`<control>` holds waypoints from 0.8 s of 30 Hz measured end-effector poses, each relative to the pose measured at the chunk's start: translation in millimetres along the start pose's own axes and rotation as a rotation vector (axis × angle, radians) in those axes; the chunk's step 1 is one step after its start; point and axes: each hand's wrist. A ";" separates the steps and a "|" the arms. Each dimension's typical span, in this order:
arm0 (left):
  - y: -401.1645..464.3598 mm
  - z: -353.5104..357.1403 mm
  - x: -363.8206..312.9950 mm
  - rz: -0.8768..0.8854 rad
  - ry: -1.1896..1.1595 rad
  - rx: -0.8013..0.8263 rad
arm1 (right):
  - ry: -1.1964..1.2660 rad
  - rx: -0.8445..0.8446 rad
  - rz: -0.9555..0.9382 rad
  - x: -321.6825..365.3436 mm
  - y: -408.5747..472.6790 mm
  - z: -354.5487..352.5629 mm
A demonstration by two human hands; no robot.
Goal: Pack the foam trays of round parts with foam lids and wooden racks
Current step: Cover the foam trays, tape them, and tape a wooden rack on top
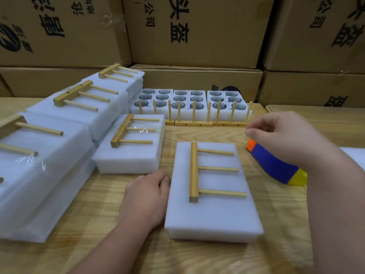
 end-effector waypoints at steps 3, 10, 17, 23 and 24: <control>0.1 3.1 7.3 -0.024 -0.174 0.007 | 0.021 -0.046 0.004 -4.2 0.9 -2.3; 7.5 2.1 -7.2 -0.094 -0.937 0.142 | 0.089 0.129 -0.107 33.9 -7.0 27.1; 6.7 7.0 -29.5 -0.215 -1.530 0.505 | -0.096 0.469 -0.192 50.8 -12.4 56.2; 0.9 7.6 -32.2 -0.223 -1.525 0.653 | -0.098 0.488 -0.186 43.9 -9.3 58.3; 0.5 6.9 -34.0 -0.226 -1.515 0.648 | -0.095 0.488 -0.188 42.7 -9.9 58.0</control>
Point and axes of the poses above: each hand's wrist, its own y-axis towards the middle knuckle, its own z-axis out of the palm, x = y × z, and after that the axes turned 7 degrees about -z, right-handed
